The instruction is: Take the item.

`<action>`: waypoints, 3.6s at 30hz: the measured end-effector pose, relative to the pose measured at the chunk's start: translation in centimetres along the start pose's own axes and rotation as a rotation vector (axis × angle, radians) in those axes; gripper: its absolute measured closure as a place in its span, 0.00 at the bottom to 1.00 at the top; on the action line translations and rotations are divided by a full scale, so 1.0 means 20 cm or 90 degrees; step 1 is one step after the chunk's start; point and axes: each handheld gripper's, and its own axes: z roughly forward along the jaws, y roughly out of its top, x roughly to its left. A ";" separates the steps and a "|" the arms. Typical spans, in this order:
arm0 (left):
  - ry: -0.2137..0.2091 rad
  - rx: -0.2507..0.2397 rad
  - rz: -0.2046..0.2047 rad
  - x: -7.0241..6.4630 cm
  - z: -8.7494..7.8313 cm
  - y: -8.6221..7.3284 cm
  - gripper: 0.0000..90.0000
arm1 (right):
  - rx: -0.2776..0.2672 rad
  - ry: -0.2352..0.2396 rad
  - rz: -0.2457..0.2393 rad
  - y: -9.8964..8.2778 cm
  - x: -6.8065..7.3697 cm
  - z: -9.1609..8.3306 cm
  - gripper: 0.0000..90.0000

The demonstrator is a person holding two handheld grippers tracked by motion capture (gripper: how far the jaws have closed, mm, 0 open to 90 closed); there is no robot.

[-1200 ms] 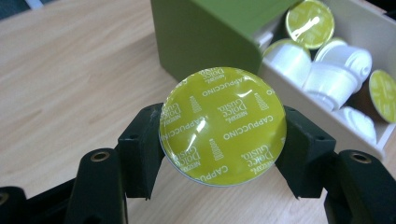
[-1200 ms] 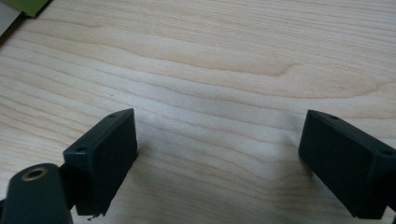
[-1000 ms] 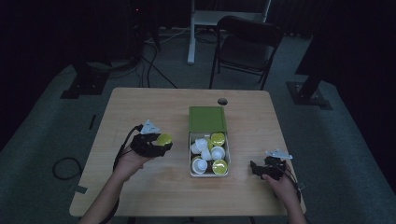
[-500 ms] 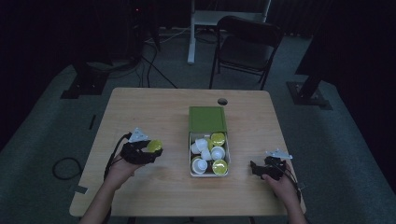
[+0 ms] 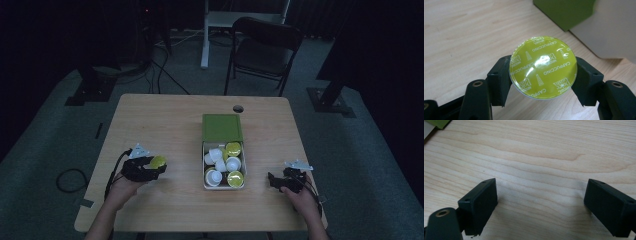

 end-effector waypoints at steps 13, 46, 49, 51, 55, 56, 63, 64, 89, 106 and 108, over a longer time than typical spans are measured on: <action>0.022 0.006 -0.026 0.06 -0.01 -0.11 0.43 | 0.000 0.000 0.000 0.00 0.00 0.00 0.12; 0.062 0.033 -0.055 0.17 -0.02 -0.34 0.43 | 0.000 0.000 0.001 0.00 0.00 0.00 0.12; 0.064 0.030 -0.056 0.17 -0.02 -0.34 0.43 | 0.000 0.000 0.001 0.00 0.00 0.00 0.12; 0.062 0.032 -0.059 0.18 -0.02 -0.34 0.43 | 0.000 0.000 0.000 0.00 0.00 0.00 0.12; 0.045 0.031 -0.069 0.18 -0.02 -0.34 0.42 | 0.000 0.000 0.000 0.00 0.00 0.00 0.12; 0.049 0.030 -0.077 0.18 -0.02 -0.34 0.42 | 0.000 0.000 0.000 0.00 0.00 0.00 0.12; 0.050 0.034 -0.096 0.18 -0.03 -0.32 0.39 | 0.000 0.000 0.001 0.00 0.00 0.00 0.12; 0.042 0.032 -0.101 0.19 -0.03 -0.32 0.38 | 0.000 0.000 0.000 0.00 0.00 0.00 0.12; -0.022 -0.060 -0.051 0.05 -0.14 -0.12 0.13 | 0.001 0.000 0.000 0.00 0.00 0.00 0.12; -0.098 -0.022 0.088 -0.16 0.02 -0.06 0.02 | 0.000 0.000 0.000 0.00 0.00 0.00 0.12; -0.105 -0.022 0.096 -0.18 0.04 -0.06 0.02 | 0.000 0.000 0.000 0.00 0.00 0.00 0.12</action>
